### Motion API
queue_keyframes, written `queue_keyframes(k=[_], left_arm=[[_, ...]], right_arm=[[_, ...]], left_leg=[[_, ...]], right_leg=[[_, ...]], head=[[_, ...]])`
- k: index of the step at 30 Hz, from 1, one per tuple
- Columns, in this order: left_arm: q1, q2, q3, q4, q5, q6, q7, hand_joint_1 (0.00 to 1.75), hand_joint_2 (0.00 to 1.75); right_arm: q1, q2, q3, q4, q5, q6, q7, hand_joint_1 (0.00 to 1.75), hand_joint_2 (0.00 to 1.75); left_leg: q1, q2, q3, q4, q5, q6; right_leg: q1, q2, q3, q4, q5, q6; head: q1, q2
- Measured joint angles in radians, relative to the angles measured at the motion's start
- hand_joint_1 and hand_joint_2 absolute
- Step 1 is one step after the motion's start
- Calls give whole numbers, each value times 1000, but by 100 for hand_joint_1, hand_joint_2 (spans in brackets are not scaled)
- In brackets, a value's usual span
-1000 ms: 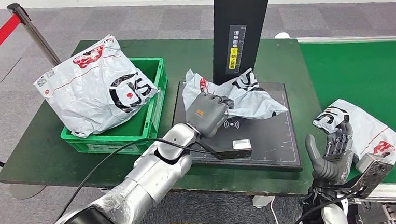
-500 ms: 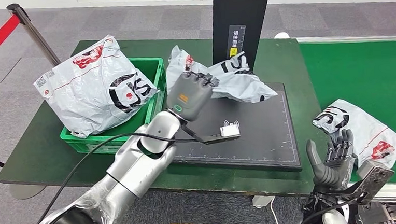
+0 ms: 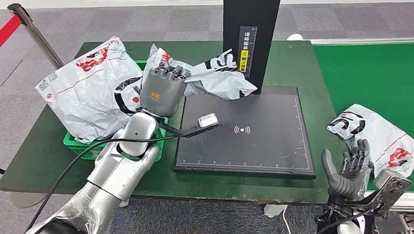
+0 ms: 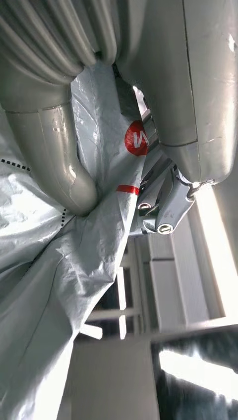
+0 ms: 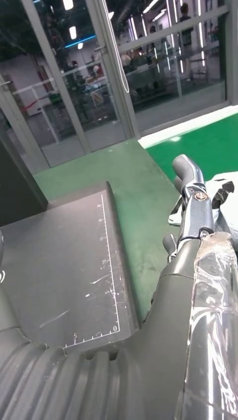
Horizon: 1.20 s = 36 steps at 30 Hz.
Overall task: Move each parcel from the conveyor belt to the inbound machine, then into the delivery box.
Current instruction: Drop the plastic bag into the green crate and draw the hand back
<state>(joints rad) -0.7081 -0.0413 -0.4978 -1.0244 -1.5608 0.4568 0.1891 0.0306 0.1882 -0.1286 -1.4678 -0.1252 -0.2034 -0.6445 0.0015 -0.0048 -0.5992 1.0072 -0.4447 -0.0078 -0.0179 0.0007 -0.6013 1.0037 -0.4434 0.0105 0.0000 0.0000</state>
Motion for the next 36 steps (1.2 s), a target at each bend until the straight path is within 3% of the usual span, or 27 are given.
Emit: queue_keyframes(k=[6,11,29,36], left_arm=[[72,50,163,-17,57,97,-60,175,175],[121,72,296,-32,93,108,-106,175,175],[-18,117,568,297,78,147,-78,175,175],[-44,126,626,413,60,155,-39,175,175]], right_arm=[[23,-1,0,-20,8,-14,18,0,175],[48,-1,-1,-56,22,-8,36,0,175],[80,16,-6,-111,78,7,71,0,175],[77,19,-6,-111,85,12,88,0,175]], left_leg=[[1,1,1,0,-1,-1],[1,1,1,0,-1,-1],[2,3,1,0,0,-3],[2,3,1,0,0,-3]], right_leg=[[1,2,-1,1,-1,-1],[1,1,-1,0,-2,-2],[3,3,-1,1,-1,-4],[2,3,-1,1,0,-4]], head=[[0,0],[0,0],[0,0],[0,0]])
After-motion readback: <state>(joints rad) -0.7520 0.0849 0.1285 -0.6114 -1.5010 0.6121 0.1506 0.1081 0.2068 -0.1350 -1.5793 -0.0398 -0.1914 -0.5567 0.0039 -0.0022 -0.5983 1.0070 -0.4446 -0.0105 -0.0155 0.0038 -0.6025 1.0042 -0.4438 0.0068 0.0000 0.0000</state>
